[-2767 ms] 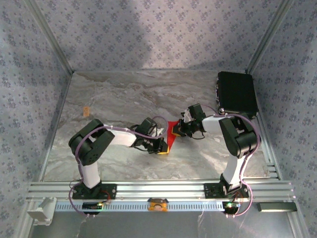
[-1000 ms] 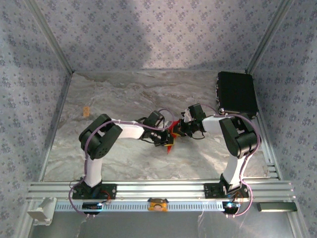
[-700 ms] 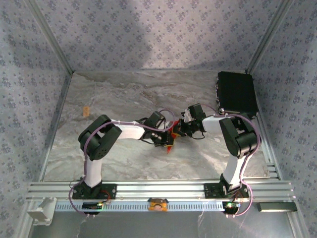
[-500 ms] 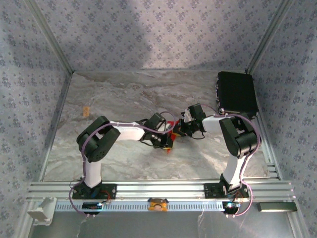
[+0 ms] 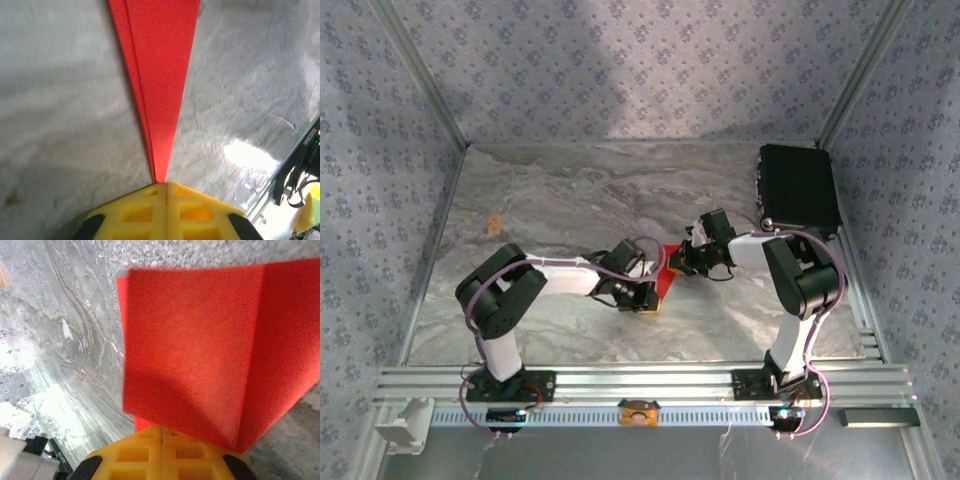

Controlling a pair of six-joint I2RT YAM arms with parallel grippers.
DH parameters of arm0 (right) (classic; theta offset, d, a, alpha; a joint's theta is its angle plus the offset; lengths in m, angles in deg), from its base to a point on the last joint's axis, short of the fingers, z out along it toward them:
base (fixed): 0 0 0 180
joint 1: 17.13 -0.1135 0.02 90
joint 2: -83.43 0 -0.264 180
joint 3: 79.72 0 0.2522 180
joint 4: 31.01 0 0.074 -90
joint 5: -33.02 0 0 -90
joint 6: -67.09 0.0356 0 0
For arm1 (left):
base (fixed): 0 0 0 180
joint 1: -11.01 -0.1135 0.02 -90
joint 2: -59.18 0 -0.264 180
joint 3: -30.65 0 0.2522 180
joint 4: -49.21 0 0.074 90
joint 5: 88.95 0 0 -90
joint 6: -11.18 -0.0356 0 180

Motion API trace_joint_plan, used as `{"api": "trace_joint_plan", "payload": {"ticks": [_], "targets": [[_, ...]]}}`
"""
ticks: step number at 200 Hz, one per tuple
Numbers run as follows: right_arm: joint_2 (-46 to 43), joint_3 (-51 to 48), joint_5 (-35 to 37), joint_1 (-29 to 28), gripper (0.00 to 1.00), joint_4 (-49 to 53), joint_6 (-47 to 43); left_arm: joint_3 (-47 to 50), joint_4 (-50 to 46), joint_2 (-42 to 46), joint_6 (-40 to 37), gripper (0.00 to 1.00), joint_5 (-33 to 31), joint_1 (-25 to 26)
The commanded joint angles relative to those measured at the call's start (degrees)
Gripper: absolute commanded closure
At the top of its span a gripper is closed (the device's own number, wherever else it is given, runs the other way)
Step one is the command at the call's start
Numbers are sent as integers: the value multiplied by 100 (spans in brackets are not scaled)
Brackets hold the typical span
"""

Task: Fold a paper plane with a square sheet of paper (pick it up from the middle)
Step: Fold the wing for the fifth time at the center of the table.

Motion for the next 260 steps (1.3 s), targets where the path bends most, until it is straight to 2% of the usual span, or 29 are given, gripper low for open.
{"api": "trace_joint_plan", "payload": {"ticks": [1,24,57,93,114,183,220,260], "targets": [[138,-158,732,22,93,446,-64,164,-440,317,-108,96,121,129],[129,-161,732,14,93,447,-52,113,-435,605,-162,96,84,125],[88,-160,715,5,93,439,-29,197,42,908,-1,96,-36,-44],[93,-162,709,-4,93,428,-10,61,849,604,415,96,-78,-372],[76,-171,684,-8,93,386,-1,-526,449,170,164,96,-198,-396],[62,-194,639,-26,92,317,42,-1269,471,-750,157,95,-223,-406],[32,-215,627,-23,92,316,30,-1285,282,-1112,182,97,-416,-400],[-65,-178,462,38,91,260,26,-954,4,-1120,156,100,-497,-398]]}}
